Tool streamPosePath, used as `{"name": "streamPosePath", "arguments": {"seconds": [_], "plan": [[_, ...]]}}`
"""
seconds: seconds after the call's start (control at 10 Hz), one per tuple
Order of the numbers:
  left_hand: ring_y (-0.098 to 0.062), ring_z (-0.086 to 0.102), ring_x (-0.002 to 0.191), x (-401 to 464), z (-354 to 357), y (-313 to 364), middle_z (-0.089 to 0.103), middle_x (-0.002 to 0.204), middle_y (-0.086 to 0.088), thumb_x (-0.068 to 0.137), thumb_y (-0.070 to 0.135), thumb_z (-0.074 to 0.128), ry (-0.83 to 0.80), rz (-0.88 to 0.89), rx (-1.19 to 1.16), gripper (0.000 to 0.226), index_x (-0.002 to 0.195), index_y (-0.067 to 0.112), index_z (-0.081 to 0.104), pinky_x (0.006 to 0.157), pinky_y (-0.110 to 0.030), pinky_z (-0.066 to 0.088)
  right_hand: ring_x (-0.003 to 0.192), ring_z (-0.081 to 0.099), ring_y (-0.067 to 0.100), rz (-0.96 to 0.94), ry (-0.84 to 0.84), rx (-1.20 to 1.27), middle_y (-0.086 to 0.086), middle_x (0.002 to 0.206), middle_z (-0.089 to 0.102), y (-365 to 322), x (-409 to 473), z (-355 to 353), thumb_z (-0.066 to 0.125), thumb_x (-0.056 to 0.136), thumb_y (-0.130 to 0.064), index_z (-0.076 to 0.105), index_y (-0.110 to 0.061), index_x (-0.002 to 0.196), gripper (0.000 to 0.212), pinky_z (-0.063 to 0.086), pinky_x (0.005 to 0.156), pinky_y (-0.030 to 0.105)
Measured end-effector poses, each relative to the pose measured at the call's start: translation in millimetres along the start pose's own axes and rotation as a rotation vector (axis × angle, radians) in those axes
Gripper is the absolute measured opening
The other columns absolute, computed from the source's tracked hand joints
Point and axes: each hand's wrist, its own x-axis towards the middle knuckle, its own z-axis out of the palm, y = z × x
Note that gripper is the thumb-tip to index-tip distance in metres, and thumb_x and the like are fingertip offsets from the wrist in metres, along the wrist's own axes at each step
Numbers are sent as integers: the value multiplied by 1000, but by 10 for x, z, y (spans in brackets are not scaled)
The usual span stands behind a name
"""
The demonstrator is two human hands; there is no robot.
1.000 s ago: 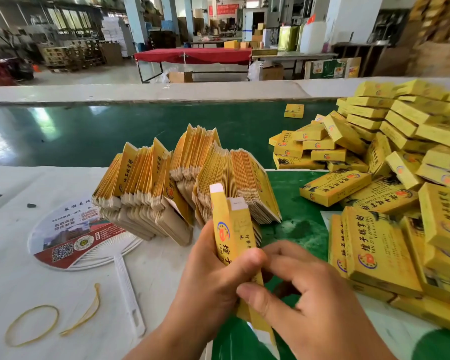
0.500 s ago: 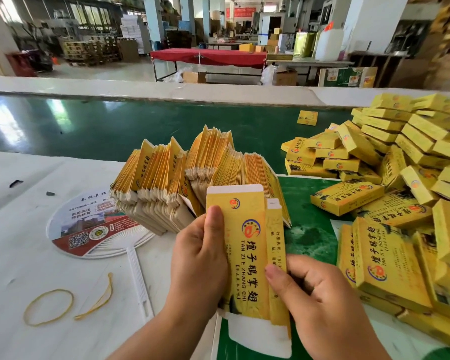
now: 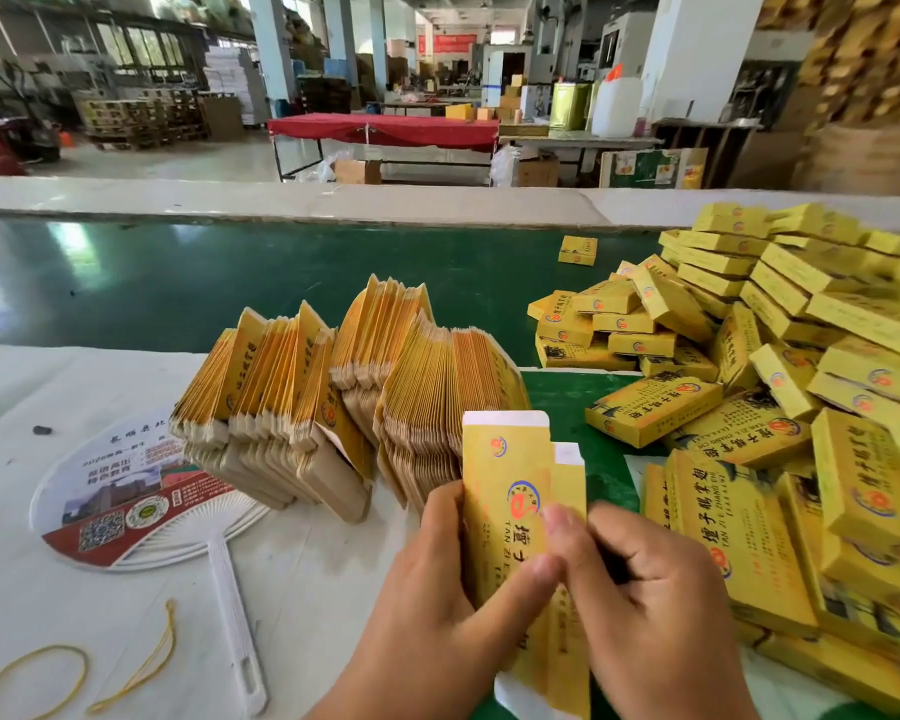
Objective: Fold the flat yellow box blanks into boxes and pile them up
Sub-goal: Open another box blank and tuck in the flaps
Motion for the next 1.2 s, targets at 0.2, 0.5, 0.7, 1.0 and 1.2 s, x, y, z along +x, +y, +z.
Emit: {"name": "streamPosePath", "arguments": {"seconds": [0.2, 0.5, 0.7, 1.0, 1.2], "plan": [[-31, 66, 108, 11, -189, 156, 69, 117, -14, 65, 45, 81, -427, -218, -574, 69, 127, 21, 62, 94, -43, 54, 53, 57, 4, -84, -37, 95, -14, 64, 58, -9, -36, -16, 43, 94, -61, 63, -28, 79, 41, 40, 44, 15], [-1, 61, 38, -121, -311, 116, 60, 39, -14, 51, 23, 96, -428, -101, -763, 86, 69, -40, 42, 45, -5, 44, 75, 71, 22, 196, -92, 314, -9, 103, 69, 87, 31, -123, 76, 81, -41, 64, -45, 109, 31, 60, 58, 37], [-35, 73, 86, 75, -271, -85, 71, 97, -30, 48, 28, 90, -454, -71, -913, 69, 96, -17, 71, 75, -38, 60, 48, 61, 31, 279, -331, 794, 8, 71, 65, 81, 80, -145, 74, 81, -17, 71, -12, 107, 27, 55, 48, 41], [-14, 75, 86, 82, -252, -124, 78, 94, -8, 46, 61, 87, -415, -118, -645, 70, 99, 16, 79, 70, -22, 58, 56, 66, 20, 210, -274, 353, 10, 70, 71, 137, 151, -205, 74, 78, -42, 74, -22, 82, 20, 52, 51, 25], [-35, 74, 83, 80, -201, -122, 73, 99, -12, 69, 33, 88, -26, 196, -332, 64, 122, 29, 51, 68, -49, 61, 64, 68, 9, 110, -113, 213, -2, 73, 73, 128, 131, -187, 69, 76, -43, 74, -31, 85, 16, 53, 58, 20]]}}
